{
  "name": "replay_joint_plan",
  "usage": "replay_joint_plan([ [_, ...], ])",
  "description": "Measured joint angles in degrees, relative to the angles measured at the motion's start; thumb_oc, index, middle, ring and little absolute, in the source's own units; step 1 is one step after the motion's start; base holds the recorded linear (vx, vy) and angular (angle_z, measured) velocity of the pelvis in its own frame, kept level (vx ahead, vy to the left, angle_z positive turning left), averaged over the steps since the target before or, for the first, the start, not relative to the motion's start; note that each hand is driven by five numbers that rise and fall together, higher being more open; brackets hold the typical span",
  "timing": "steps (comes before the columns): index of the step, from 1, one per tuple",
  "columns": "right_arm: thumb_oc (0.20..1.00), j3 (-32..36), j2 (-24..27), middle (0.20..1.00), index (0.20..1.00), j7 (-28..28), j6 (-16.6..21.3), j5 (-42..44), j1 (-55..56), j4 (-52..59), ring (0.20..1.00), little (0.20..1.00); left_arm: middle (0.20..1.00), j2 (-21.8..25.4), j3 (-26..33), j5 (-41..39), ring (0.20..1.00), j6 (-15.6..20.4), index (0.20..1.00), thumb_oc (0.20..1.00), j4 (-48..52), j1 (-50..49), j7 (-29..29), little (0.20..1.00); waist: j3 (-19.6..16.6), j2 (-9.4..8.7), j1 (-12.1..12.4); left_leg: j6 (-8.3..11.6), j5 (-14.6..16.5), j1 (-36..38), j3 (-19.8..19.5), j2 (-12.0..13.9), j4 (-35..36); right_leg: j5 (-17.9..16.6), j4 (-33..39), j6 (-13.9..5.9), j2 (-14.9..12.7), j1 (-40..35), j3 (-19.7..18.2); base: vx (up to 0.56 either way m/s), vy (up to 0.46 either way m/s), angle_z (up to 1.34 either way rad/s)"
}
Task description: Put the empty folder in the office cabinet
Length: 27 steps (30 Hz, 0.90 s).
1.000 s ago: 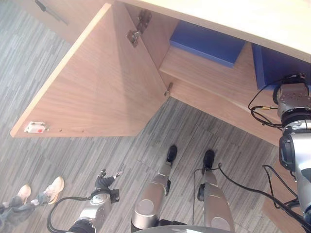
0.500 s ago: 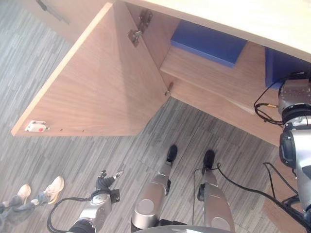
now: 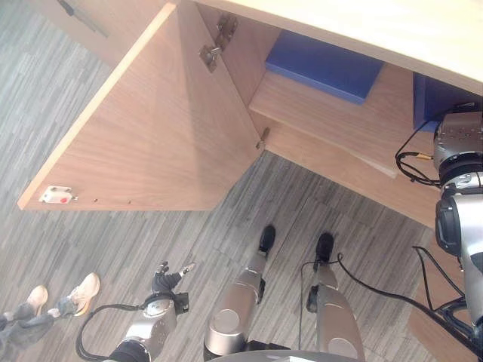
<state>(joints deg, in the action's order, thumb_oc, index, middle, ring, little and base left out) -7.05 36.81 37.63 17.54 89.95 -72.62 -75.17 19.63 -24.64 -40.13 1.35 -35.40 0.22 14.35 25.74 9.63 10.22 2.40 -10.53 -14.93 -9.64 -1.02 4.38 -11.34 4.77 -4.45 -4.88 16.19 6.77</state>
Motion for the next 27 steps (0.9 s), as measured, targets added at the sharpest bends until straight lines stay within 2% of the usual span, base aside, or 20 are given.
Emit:
replay_joint_plan([
  [1,0.2,-0.05,0.01,0.2,0.2,1.04,0.22,-0.37,-0.16,-0.01,0.2,0.2,1.0,0.01,-0.01,0.0,1.0,0.0,1.0,1.0,0.09,0.0,0.06,1.0,0.0,0.0,-0.01,-0.02,-0.01,-0.02,-0.01,0.0,0.0,-0.01,0.0,0.01,0.01,0.02,0.0,0.0,0.0,0.0],
  [6,0.2,-1.12,0.2,0.2,0.2,10.82,10.22,-1.03,-0.41,-0.05,0.2,0.2,1.0,0.11,-0.09,-0.09,1.0,-0.07,1.0,1.0,1.32,-0.02,0.41,1.0,0.01,-0.01,0.68,-0.03,-0.02,-0.14,0.01,-0.01,0.0,-0.04,0.0,0.06,-0.03,0.09,0.06,0.0,0.0,0.0],
  [9,0.2,-1.37,0.5,0.2,0.2,12.56,11.96,-0.98,-1.29,-1.53,0.2,0.2,1.0,0.59,-0.26,-0.09,1.0,-0.11,1.0,1.0,2.47,-0.03,0.83,1.0,0.01,-0.01,1.03,-0.03,-0.02,-0.26,-0.01,-0.01,0.0,-0.05,0.0,0.06,0.0,0.22,0.07,0.0,0.0,0.0],
  [18,0.2,-1.54,0.48,0.2,0.2,11.25,11.88,1.32,-2.55,-1.76,0.2,0.2,1.0,2.09,-0.34,-0.09,1.0,-1.26,1.0,1.0,3.97,-0.01,0.89,1.0,0.02,-0.02,1.6,0.02,-0.05,-0.35,-0.03,-0.01,0.0,-0.07,0.0,0.06,-0.03,0.27,0.16,0.0,0.0,0.0],
  [24,0.2,-1.56,0.48,0.2,0.2,7.92,9.83,1.33,-2.55,-1.75,0.2,0.2,1.0,2.1,-0.36,-0.08,1.0,-1.26,1.0,1.0,4.06,0.0,0.81,1.0,0.09,-0.13,1.65,0.02,-0.05,-0.34,0.0,-0.01,0.0,-0.06,0.0,0.04,-0.01,0.27,0.13,0.0,0.0,0.0],
  [27,0.2,-1.57,0.48,0.2,0.2,4.44,7.1,2.0,-2.55,-1.74,0.2,0.2,1.0,2.11,-0.35,-0.07,1.0,-1.27,1.0,1.0,4.09,0.0,0.8,1.0,0.18,-0.26,1.59,0.02,-0.05,-0.33,0.04,0.0,0.0,-0.05,0.0,0.02,0.0,0.28,0.11,0.0,0.0,0.0],
])
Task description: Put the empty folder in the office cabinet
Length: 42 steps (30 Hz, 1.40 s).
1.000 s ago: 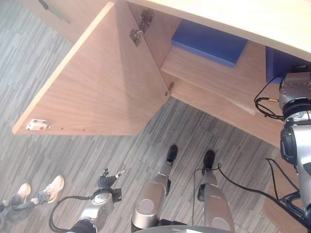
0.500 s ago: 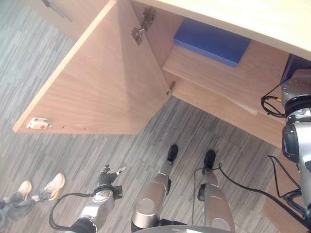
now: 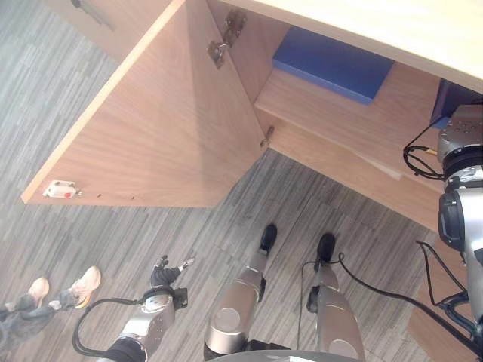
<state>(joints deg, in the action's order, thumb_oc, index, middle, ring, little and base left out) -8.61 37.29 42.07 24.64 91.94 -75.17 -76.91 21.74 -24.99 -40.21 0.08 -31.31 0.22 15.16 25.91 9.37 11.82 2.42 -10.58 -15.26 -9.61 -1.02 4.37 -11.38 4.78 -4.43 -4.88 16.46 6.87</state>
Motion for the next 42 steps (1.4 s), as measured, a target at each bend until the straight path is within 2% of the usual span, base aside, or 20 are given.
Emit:
replay_joint_plan([
  [6,0.2,0.04,-0.03,0.2,0.2,-7.01,-7.58,1.52,0.01,-0.01,0.2,0.2,1.0,0.07,0.37,0.0,1.0,0.11,1.0,1.0,-0.1,0.0,-0.34,1.0,0.24,-0.33,-0.06,0.0,0.0,0.0,0.11,0.0,0.0,-0.01,0.0,0.01,0.0,0.05,-0.1,0.0,0.0,0.0],
  [16,0.2,0.11,-0.03,0.2,0.2,-11.27,-11.4,1.52,0.02,-0.01,0.2,0.2,1.0,0.08,0.36,-0.02,1.0,0.23,1.0,1.0,-0.16,0.01,-0.63,1.0,0.53,-0.76,-0.13,0.0,0.0,0.06,0.4,0.02,0.0,-0.03,0.0,-0.02,0.03,0.07,-0.34,0.0,-0.001,0.0],
  [22,0.2,0.4,-0.04,0.2,0.2,-10.99,-10.9,1.48,0.01,-0.01,0.2,0.2,1.0,0.11,0.37,-0.01,1.0,0.31,1.0,1.0,-0.17,0.01,-0.67,1.0,1.04,-1.44,-0.06,0.01,0.01,0.23,0.68,0.07,0.0,-0.07,0.0,-0.03,0.08,0.01,-0.61,0.0,0.0,0.0],
  [28,0.2,0.57,-0.03,0.2,0.2,-7.27,-4.63,1.45,0.0,0.0,0.2,0.2,1.0,0.11,0.34,-0.02,1.0,0.35,1.0,1.0,-0.15,0.02,-0.56,1.0,1.04,-1.44,0.14,0.0,0.0,0.4,0.8,0.07,0.0,-0.27,0.0,0.2,0.08,-0.12,-0.73,0.0,0.0,0.0],
  [39,0.2,0.29,-0.05,0.2,0.2,-6.43,-3.05,1.45,0.0,0.0,0.2,0.2,1.0,0.11,0.34,-0.03,1.0,0.22,1.0,1.0,-0.11,0.02,-0.51,1.0,1.05,-1.42,0.17,0.1,0.08,0.31,0.83,0.15,0.0,-0.26,0.01,0.19,0.18,0.01,-0.79,0.0,0.0,0.0],
  [42,0.2,0.29,-0.07,0.2,0.2,-5.12,-1.1,1.4,0.0,0.01,0.2,0.2,1.0,0.11,0.34,-0.05,1.0,0.22,1.0,1.0,-0.12,0.02,-0.5,1.0,1.05,-1.41,0.27,0.09,0.07,0.23,0.84,0.15,0.0,-0.26,0.01,0.2,0.18,0.1,-0.83,0.0,0.0,0.0],
])
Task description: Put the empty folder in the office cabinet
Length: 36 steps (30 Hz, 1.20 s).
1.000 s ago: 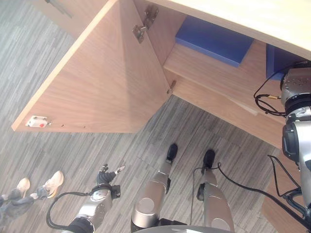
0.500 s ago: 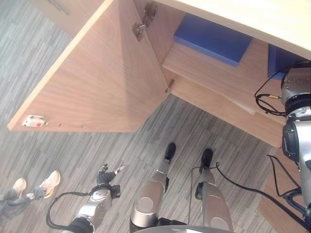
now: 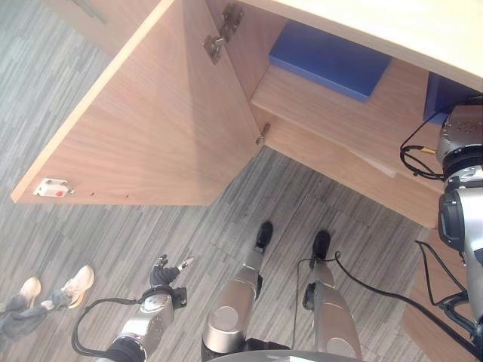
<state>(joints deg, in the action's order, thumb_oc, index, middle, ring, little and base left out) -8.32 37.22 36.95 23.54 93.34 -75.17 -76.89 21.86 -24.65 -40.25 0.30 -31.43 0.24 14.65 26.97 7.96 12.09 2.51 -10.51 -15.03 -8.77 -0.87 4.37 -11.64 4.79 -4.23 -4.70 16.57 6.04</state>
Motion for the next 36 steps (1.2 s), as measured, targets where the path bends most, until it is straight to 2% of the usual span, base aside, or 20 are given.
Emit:
replay_joint_plan([
  [3,0.2,0.0,0.0,0.2,0.2,3.11,3.4,-0.76,-0.01,0.06,0.2,0.2,1.0,0.01,0.0,-0.04,1.0,-0.02,1.0,1.0,0.08,0.02,0.07,1.0,0.0,0.01,0.2,-0.02,-0.01,-0.22,0.05,0.0,0.0,-0.01,0.0,0.0,0.0,0.28,0.0,0.0,0.0,0.0],
  [7,0.2,-0.15,0.02,0.2,0.2,5.67,6.09,-2.24,-0.06,0.06,0.2,0.2,1.0,0.04,-0.01,-0.06,1.0,-0.04,1.0,1.0,0.1,0.03,0.36,1.0,0.02,0.03,0.33,-0.07,-0.05,-0.27,0.04,0.01,0.0,-0.01,0.0,0.01,0.02,0.34,0.01,0.0,0.0,0.0],
  [17,0.2,-0.19,0.02,0.2,0.2,5.66,6.18,-2.14,-0.35,0.07,0.2,0.2,1.0,0.08,0.01,-0.04,1.0,-0.08,1.0,1.0,0.15,0.03,0.47,1.0,0.02,0.04,0.79,0.0,0.0,-0.42,0.02,0.01,0.0,0.0,0.0,0.0,0.02,0.47,0.03,0.0,0.0,0.0],
  [18,1.0,-0.13,0.02,1.0,1.0,5.02,6.1,-2.11,-0.35,0.07,1.0,1.0,1.0,0.09,0.02,-0.03,1.0,-0.09,1.0,1.0,0.18,0.03,0.47,1.0,0.02,0.03,0.79,-0.01,0.0,-0.42,0.02,0.01,0.0,0.0,0.01,0.0,0.02,0.47,0.03,0.0,0.0,0.0],
  [22,1.0,-0.2,0.06,1.0,1.0,0.69,2.57,-0.67,-0.45,0.1,1.0,1.0,1.0,0.68,0.01,-0.05,1.0,-0.54,1.0,1.0,0.64,0.14,0.48,1.0,0.02,0.03,0.74,-0.02,-0.01,-0.41,0.03,0.02,0.0,0.0,0.0,0.0,0.03,0.47,0.02,0.0,0.0,0.0],
  [27,1.0,0.05,0.55,1.0,1.0,-3.08,-7.32,4.74,-0.45,-0.08,1.0,1.0,1.0,2.4,0.31,-0.05,1.0,-0.58,1.0,1.0,0.35,0.14,0.19,1.0,0.05,-0.01,0.76,-0.01,-0.01,-0.4,0.06,0.14,0.0,0.0,0.0,0.0,0.16,0.46,0.01,0.0,0.0,0.0],
  [28,1.0,0.05,0.55,1.0,1.0,-3.08,-7.32,4.74,-0.45,-0.08,1.0,1.0,1.0,2.4,0.31,-0.05,1.0,-0.58,1.0,1.0,0.35,0.14,0.19,1.0,0.05,-0.01,0.76,-0.01,-0.01,-0.4,0.06,0.14,0.0,0.0,0.0,0.0,0.16,0.46,0.01,0.0,0.0,0.0],
  [33,1.0,0.07,0.93,1.0,1.0,-4.47,-11.87,4.9,-0.45,-0.22,1.0,1.0,1.0,2.55,0.29,-0.04,1.0,-0.48,1.0,1.0,0.44,0.14,-0.13,1.0,0.63,-0.93,0.69,-0.06,-0.04,-0.3,0.16,0.36,-0.01,-0.02,0.0,0.01,0.37,0.43,-0.06,0.0,0.0,0.0],
  [36,1.0,0.02,1.8,1.0,1.0,-5.04,-12.89,5.18,-0.47,-0.21,1.0,1.0,1.0,2.58,0.29,-0.05,1.0,-0.47,1.0,1.0,0.6,0.14,-0.18,1.0,0.76,-1.14,0.8,-0.04,-0.04,-0.29,0.16,0.38,-0.01,-0.02,0.0,0.0,0.37,0.41,-0.06,0.0,0.0,0.0],
])
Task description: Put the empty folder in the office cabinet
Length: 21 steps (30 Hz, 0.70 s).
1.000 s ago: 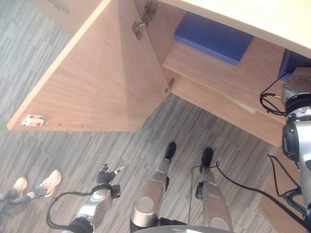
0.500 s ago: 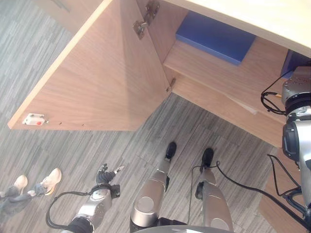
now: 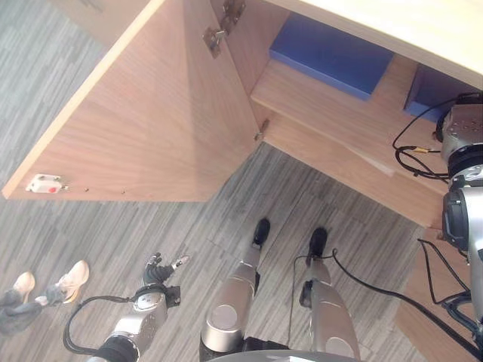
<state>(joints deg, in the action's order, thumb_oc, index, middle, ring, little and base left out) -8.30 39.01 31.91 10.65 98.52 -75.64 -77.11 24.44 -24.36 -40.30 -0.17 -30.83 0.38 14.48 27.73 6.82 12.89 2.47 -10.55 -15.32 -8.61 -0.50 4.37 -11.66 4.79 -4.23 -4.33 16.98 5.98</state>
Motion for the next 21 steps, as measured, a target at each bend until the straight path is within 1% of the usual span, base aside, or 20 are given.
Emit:
replay_joint_plan([
  [7,1.0,-0.03,0.44,1.0,1.0,-0.04,-1.18,0.03,-1.75,0.0,1.0,1.0,1.0,0.74,-0.01,-0.02,1.0,0.0,1.0,1.0,0.22,0.0,0.0,1.0,0.01,-0.01,-0.1,0.01,-0.01,0.09,0.15,0.01,0.0,-0.04,0.0,0.02,0.03,-0.03,-0.14,0.0,0.0,0.0],
  [10,1.0,-0.07,0.79,1.0,1.0,0.32,-2.74,0.7,-2.23,-0.03,1.0,1.0,1.0,1.96,0.06,-1.26,1.0,0.01,1.0,1.0,1.81,0.0,0.01,1.0,0.01,-0.01,0.04,0.0,-0.02,0.16,0.15,0.01,0.0,-0.22,0.0,0.24,0.02,-0.11,-0.13,0.0,0.0,0.0],
  [12,1.0,-0.08,1.27,1.0,1.0,1.78,-5.06,1.13,-2.23,-0.07,1.0,1.0,1.0,2.09,0.07,-1.7,1.0,-0.06,1.0,1.0,2.1,0.06,0.01,1.0,0.01,-0.01,0.06,0.0,-0.02,0.18,0.15,0.0,0.0,-0.23,0.0,0.25,0.01,-0.16,-0.12,0.0,0.0,0.0],
  [14,1.0,-0.35,1.64,1.0,1.0,4.43,-8.2,1.72,-2.25,-0.47,1.0,1.0,1.0,2.01,0.06,-1.69,1.0,-0.13,1.0,1.0,2.12,0.06,0.0,1.0,0.0,-0.01,0.06,-0.01,-0.03,0.25,0.14,0.01,-0.01,-0.23,0.0,0.25,0.03,-0.23,-0.1,0.0,0.0,0.0],
  [17,1.0,-0.45,1.67,1.0,1.0,6.75,-10.87,1.77,-2.45,-2.94,1.0,1.0,1.0,1.99,0.06,-1.7,1.0,-0.3,1.0,1.0,2.21,0.07,0.0,1.0,0.01,-0.01,0.05,0.0,-0.02,0.46,0.13,0.04,-0.01,-0.23,0.0,0.25,0.06,-0.48,-0.08,0.0,-0.015,0.0],
  [18,1.0,-0.46,1.86,1.0,1.0,7.6,-12.77,2.07,-2.46,-4.19,1.0,1.0,1.0,1.99,0.07,-1.68,1.0,-0.59,1.0,1.0,2.23,0.08,0.0,1.0,0.01,-0.01,0.07,0.02,0.0,0.6,0.11,0.04,0.0,-0.2,0.0,0.21,0.06,-0.65,-0.06,-0.01,-0.037,0.01],
  [21,1.0,-1.08,1.95,1.0,1.0,8.23,-15.49,3.99,-2.46,-4.46,1.0,1.0,1.0,1.99,0.05,-1.67,1.0,-1.29,1.0,1.0,2.27,0.08,0.01,1.0,0.01,-0.02,0.06,0.13,-0.01,0.61,0.09,0.04,0.0,-0.11,0.0,0.08,0.06,-0.65,-0.05,0.0,-0.012,0.0],
])
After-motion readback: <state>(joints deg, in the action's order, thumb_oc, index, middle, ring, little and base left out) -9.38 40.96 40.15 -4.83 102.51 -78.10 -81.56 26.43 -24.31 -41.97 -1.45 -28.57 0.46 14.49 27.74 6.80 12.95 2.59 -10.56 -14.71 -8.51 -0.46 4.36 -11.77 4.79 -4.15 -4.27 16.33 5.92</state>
